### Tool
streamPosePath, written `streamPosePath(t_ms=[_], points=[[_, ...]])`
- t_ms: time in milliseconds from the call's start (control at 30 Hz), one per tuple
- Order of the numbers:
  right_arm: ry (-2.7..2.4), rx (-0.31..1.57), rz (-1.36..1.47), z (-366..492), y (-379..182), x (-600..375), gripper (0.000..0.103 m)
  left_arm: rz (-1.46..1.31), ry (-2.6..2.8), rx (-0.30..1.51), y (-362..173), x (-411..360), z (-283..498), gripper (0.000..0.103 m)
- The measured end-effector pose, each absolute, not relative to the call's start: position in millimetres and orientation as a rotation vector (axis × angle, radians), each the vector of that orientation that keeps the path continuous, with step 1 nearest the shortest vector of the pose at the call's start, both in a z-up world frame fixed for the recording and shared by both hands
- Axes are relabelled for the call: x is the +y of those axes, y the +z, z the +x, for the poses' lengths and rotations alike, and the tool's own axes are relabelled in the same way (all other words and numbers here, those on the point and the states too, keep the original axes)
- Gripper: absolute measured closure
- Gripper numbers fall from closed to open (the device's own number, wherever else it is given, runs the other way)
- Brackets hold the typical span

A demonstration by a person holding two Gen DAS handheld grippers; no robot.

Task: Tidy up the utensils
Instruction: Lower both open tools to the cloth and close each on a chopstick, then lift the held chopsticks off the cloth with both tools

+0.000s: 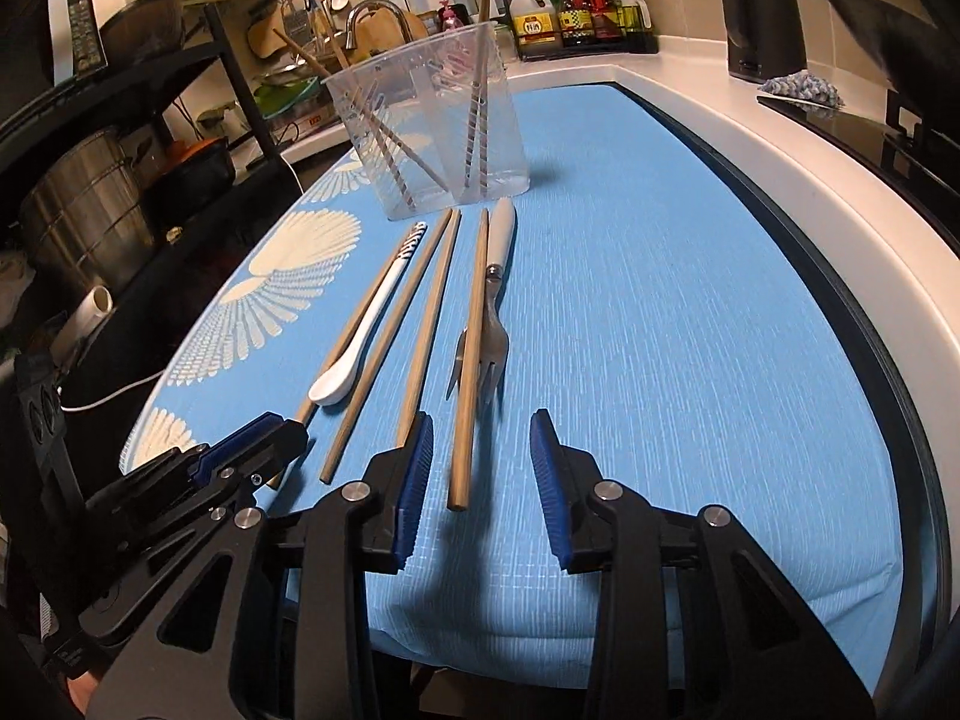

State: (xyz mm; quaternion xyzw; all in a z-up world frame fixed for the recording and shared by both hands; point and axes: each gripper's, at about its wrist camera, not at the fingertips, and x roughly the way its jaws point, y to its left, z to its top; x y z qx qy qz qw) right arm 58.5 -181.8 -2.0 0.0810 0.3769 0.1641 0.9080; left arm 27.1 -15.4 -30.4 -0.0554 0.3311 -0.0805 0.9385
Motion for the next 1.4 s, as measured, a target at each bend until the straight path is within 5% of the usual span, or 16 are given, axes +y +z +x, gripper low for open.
streamPosePath(t_ms=[333, 733, 1400], points=[[0.358, 0.783, 0.13, 56, 0, -176, 0.095, -0.091, -0.135, 0.681, -31, -17, 27, 0.094], [0.3, 0.63, 0.087, 48, 33, -191, 0.097, -0.122, -0.082, 0.662, -28, 1, 27, 0.096], [0.226, 0.728, 0.083, 64, -21, -212, 0.091, -0.088, -0.078, 0.651, -33, 1, 26, 0.096]])
